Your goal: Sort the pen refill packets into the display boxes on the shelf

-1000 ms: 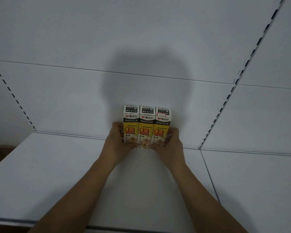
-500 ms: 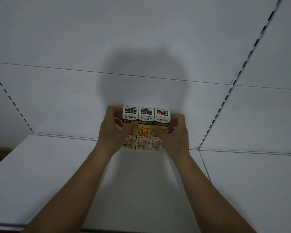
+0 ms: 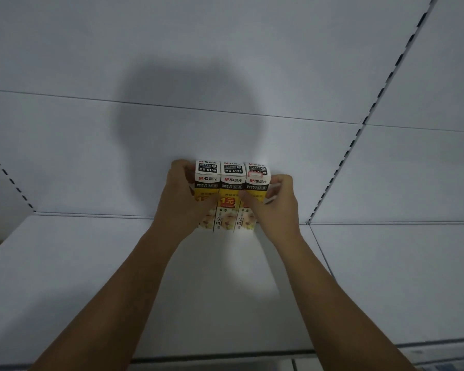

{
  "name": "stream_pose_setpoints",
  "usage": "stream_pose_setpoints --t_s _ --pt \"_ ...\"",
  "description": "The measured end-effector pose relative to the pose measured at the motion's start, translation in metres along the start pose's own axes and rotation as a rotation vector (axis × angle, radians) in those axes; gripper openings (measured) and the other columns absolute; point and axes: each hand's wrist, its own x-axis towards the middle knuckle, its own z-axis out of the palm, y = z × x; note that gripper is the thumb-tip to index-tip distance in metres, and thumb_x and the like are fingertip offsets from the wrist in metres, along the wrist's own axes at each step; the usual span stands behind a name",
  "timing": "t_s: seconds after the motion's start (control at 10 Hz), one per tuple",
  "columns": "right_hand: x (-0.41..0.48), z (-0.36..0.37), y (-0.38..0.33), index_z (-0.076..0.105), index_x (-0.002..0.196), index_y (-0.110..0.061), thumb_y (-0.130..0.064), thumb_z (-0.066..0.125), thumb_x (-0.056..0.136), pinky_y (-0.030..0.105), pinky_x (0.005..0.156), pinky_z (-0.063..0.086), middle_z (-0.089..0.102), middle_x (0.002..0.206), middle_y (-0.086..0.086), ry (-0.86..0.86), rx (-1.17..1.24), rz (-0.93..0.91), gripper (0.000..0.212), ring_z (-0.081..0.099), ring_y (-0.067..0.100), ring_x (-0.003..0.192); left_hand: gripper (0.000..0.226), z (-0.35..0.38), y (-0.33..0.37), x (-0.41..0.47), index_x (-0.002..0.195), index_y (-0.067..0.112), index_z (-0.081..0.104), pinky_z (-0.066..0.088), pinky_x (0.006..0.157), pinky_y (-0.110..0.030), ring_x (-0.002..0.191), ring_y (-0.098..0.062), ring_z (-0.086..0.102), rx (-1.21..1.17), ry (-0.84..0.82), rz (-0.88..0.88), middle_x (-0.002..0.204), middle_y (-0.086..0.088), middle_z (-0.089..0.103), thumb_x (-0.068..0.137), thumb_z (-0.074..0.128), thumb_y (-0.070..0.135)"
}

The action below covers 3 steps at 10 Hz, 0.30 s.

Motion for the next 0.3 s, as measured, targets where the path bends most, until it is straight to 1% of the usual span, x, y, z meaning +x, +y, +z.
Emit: stream_pose_setpoints --t_s 0.1,0.2,0.3 --pt "-0.008 -0.005 -0.008 0.047 0.12 -0.027 -0.034 0.09 0.08 0.026 0.053 0.058 0.062 0.103 0.006 -0.021 0.064 0.033 0.059 0.069 0.012 0.075 0.064 -0.01 -0.006 0.0 0.127 0.031 0.045 0.049 0.076 -0.018 0.099 0.001 0.061 -0.008 -0.061 0.019 0.119 0.012 0.06 0.081 0.088 0.023" --pt "-0.021 -0.012 -0.02 0.045 0.126 -0.029 -0.027 0.088 0.083 0.019 0.055 0.055 0.063 0.102 0.0 -0.041 0.103 0.07 0.06 0.071 0.007 0.069 0.059 -0.024 -0.006 -0.004 0.131 0.033 0.049 0.052 0.082 -0.028 0.105 -0.003 0.062 -0.001 -0.104 0.027 0.121 0.015 0.063 0.084 0.085 0.027" --pt "-0.034 -0.028 -0.029 0.046 0.128 -0.033 -0.028 0.083 0.089 0.014 0.06 0.053 0.062 0.106 -0.007 -0.032 0.108 0.036 0.055 0.069 -0.003 0.073 0.049 -0.037 0.0 -0.011 0.13 0.031 0.054 0.055 0.081 -0.03 0.099 -0.003 0.064 0.005 -0.047 0.012 0.115 0.017 0.064 0.089 0.081 0.032"
